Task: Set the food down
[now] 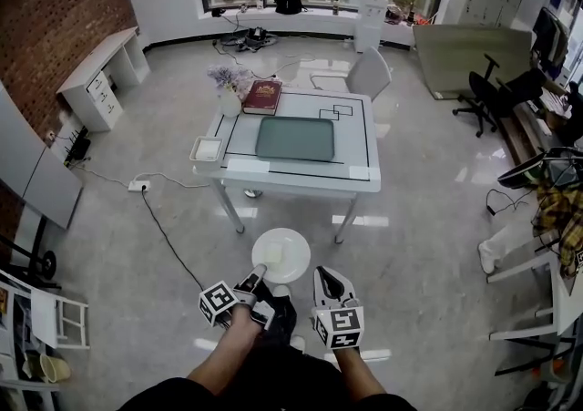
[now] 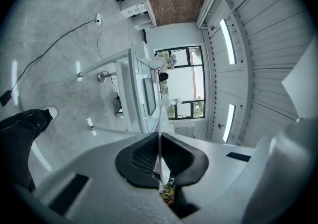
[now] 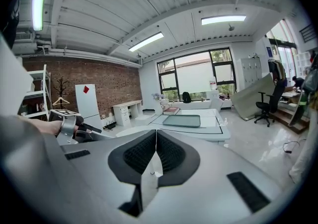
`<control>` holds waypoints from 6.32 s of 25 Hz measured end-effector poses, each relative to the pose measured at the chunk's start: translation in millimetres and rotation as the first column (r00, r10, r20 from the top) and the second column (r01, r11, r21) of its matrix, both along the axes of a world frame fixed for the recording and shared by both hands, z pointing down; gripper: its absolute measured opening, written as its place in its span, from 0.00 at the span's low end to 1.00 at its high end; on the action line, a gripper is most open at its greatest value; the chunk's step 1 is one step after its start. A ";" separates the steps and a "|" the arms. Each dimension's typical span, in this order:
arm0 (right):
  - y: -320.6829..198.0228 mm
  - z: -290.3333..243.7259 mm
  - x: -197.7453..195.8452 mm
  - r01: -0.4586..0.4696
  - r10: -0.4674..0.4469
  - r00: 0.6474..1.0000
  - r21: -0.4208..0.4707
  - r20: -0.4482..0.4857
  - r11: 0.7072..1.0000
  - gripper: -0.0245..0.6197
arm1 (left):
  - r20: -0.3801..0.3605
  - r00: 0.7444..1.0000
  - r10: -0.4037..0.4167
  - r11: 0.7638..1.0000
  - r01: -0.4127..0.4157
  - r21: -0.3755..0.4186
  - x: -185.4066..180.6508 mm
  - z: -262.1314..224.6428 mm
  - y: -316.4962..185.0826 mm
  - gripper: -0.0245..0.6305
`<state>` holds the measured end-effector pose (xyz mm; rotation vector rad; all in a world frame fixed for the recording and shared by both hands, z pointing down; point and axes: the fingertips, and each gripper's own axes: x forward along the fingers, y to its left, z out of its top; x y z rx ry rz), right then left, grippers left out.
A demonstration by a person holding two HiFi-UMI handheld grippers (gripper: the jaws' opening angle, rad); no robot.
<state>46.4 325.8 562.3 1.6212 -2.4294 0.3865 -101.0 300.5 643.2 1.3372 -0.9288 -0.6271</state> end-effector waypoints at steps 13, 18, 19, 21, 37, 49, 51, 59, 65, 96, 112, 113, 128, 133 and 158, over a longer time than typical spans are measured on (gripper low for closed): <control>-114.6 -8.7 10.3 -0.030 0.030 0.999 -0.033 -0.014 0.999 0.05 | -0.017 0.999 0.050 0.998 -0.051 -0.025 19.3 -1.1 -117.1 0.06; -157.7 -6.1 1.4 -0.034 0.033 0.999 -0.043 -0.029 0.998 0.05 | -0.025 0.998 0.055 0.998 -0.056 -0.029 13.6 3.9 -163.5 0.06; -165.9 -5.5 0.5 -0.036 0.034 0.999 -0.044 -0.035 0.998 0.05 | -0.025 0.998 0.058 0.998 -0.059 -0.028 13.0 4.6 -171.9 0.06; -181.4 -4.3 -1.3 -0.039 0.037 0.998 -0.047 -0.046 0.998 0.05 | -0.026 0.998 0.065 0.998 -0.066 -0.024 11.7 4.9 -187.0 0.06; -242.6 -0.6 -17.5 -0.054 0.052 0.998 -0.058 -0.034 0.997 0.05 | -0.024 0.996 0.086 0.996 -0.087 -0.034 -1.3 9.6 -249.9 0.06; -292.9 9.7 -5.3 -0.042 0.041 0.999 -0.078 -0.024 0.996 0.05 | -0.028 0.998 0.062 0.996 -0.064 -0.064 8.0 23.3 -291.9 0.06; -310.1 9.3 -4.0 -0.032 0.031 0.999 -0.069 -0.018 0.997 0.05 | -0.020 0.998 0.054 0.996 -0.055 -0.065 8.4 26.1 -304.7 0.06; -380.5 15.1 7.8 0.012 -0.012 1.000 -0.079 -0.009 0.997 0.05 | -0.008 1.000 0.011 0.997 -0.012 -0.081 18.0 32.0 -363.9 0.06; -439.6 5.7 8.3 0.064 -0.064 0.998 -0.059 0.013 0.996 0.05 | 0.008 1.000 -0.013 0.997 0.013 -0.078 25.8 30.2 -408.4 0.06; -584.3 14.7 44.0 0.123 -0.126 0.992 -0.125 -0.015 0.984 0.05 | 0.048 0.997 -0.064 0.994 0.068 -0.080 45.9 69.6 -555.7 0.06; -592.3 31.1 39.8 0.063 -0.070 0.997 -0.175 -0.034 0.983 0.05 | 0.089 0.995 0.045 0.981 -0.027 -0.192 49.4 135.0 -582.7 0.06; -591.0 32.4 40.1 0.059 -0.066 0.997 -0.179 -0.034 0.982 0.05 | 0.097 0.994 0.053 0.979 -0.033 -0.200 50.6 137.3 -583.5 0.06; -577.1 41.4 52.1 -0.006 0.000 1.000 -0.202 -0.029 0.979 0.05 | 0.243 0.964 0.107 0.965 -0.042 -0.258 61.1 159.9 -589.1 0.06; -574.3 40.3 56.1 -0.018 0.013 1.000 -0.196 -0.022 0.980 0.05 | 0.299 0.944 0.136 0.966 -0.059 -0.253 63.6 162.0 -591.4 0.06; -570.3 44.5 49.0 0.027 -0.025 1.000 -0.205 0.009 0.978 0.05 | 0.543 0.784 0.302 0.948 -0.308 -0.084 84.0 139.9 -601.5 0.65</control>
